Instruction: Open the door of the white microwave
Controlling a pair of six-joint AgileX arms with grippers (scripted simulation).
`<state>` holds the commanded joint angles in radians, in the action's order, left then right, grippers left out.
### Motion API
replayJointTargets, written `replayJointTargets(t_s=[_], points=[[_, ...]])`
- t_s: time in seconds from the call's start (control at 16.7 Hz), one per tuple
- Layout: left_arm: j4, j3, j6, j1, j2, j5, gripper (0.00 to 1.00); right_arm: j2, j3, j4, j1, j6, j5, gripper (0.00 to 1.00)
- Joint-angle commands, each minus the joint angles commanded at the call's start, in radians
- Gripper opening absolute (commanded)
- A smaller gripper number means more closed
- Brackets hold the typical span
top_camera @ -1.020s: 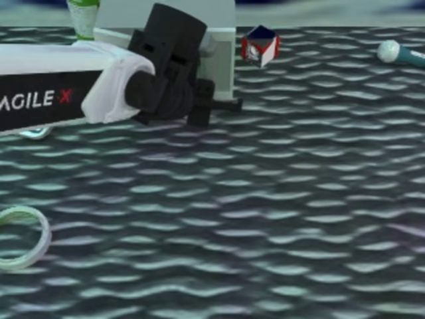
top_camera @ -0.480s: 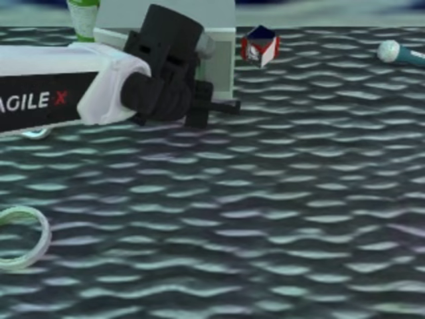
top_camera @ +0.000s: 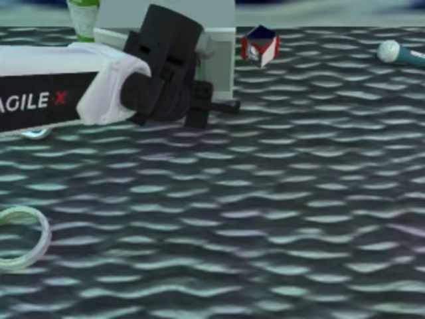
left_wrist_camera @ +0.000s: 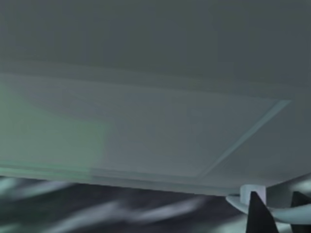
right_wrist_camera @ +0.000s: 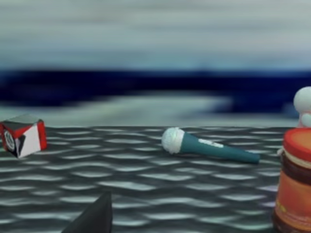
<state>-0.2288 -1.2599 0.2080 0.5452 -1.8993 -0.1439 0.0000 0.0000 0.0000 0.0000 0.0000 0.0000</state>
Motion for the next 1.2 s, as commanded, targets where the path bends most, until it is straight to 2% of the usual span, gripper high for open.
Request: replayJointTargets(t_s=[0.6,1.2], points=[[0.0,0.0,0.0,0.0,0.0,0.0,0.0,0.0,0.0,0.0,0.0,0.0,0.0,1.0],[0.017,0.041,-0.048,-0.014,0.029,0.04,0.0,0.0,0.0,0.0,0.0,0.0,0.0,1.0]])
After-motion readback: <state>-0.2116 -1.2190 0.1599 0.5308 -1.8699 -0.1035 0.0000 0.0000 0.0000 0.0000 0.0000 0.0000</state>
